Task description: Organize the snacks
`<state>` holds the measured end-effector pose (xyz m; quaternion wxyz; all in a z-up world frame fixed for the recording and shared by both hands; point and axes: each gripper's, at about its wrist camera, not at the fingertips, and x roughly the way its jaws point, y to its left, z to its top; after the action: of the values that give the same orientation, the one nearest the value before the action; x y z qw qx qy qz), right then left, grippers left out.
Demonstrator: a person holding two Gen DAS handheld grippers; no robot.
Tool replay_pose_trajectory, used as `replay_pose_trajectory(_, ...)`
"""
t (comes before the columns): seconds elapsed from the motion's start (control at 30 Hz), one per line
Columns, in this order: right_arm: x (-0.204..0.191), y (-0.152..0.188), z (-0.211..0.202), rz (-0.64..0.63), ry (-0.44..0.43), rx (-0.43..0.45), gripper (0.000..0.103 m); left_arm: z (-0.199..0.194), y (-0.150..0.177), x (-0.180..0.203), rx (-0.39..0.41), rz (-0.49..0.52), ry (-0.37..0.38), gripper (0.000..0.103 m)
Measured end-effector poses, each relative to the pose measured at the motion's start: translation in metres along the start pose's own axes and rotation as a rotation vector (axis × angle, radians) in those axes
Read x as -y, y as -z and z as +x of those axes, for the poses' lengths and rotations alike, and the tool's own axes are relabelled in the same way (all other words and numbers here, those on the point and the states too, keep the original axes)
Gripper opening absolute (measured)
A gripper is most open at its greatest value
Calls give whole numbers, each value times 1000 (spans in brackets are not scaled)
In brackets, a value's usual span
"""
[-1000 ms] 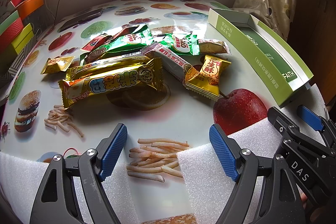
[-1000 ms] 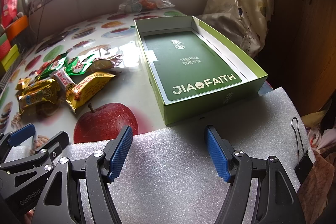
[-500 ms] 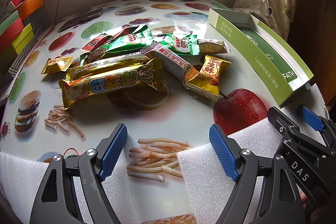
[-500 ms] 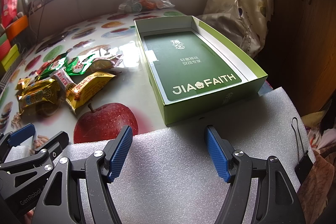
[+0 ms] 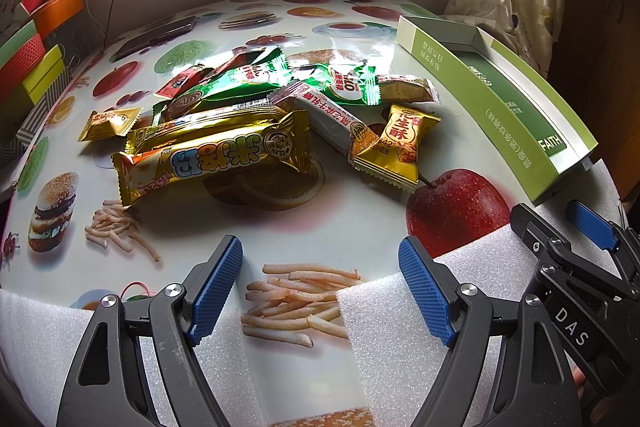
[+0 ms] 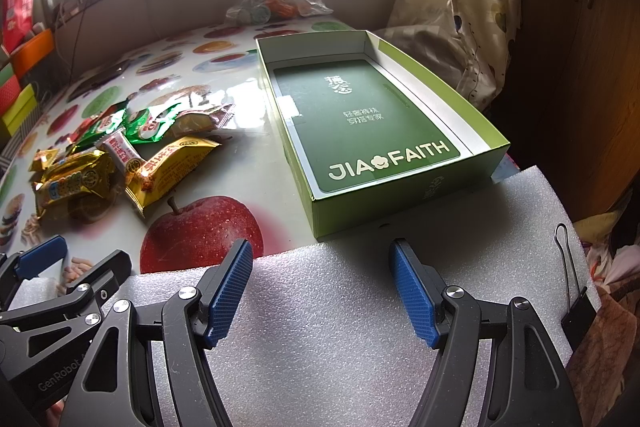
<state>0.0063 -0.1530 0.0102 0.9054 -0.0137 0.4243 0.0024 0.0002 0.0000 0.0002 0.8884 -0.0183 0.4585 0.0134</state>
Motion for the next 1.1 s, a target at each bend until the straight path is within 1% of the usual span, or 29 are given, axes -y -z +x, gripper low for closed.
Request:
replay_pose_trajectory(0.6,0,-1,0,-1,0,0,71,1,0,1,-4,1,5,81)
replay_pose_trajectory(0.67,0,-2,0,-2,0,-1,71,1,-2,-2,-10,3,11,81)
replay_pose_trajectory(0.8,1,-2,-1,-2,-14,-10,71,-5,-2,-11,-18,-5,50,81)
replay_pose_trajectory(0.87,3,-3,-2,-1,-19,-10,70,-10,-4,-17,5,2,35,81)
replay_pose_trajectory(0.9,5,-3,-9,-6,-23,4,70,-14,-5,-19,20,2,30,81)
replay_pose_trajectory(0.93,3,-5,-14,-12,-24,17,70,-18,-7,-23,35,-6,42,81)
replay_pose_trajectory(0.97,0,-6,-19,-21,-27,34,70,-20,-9,-26,41,-16,52,81)
replay_pose_trajectory(1.1,-13,-14,-27,-55,-76,67,70,-27,-12,-40,54,-28,44,81)
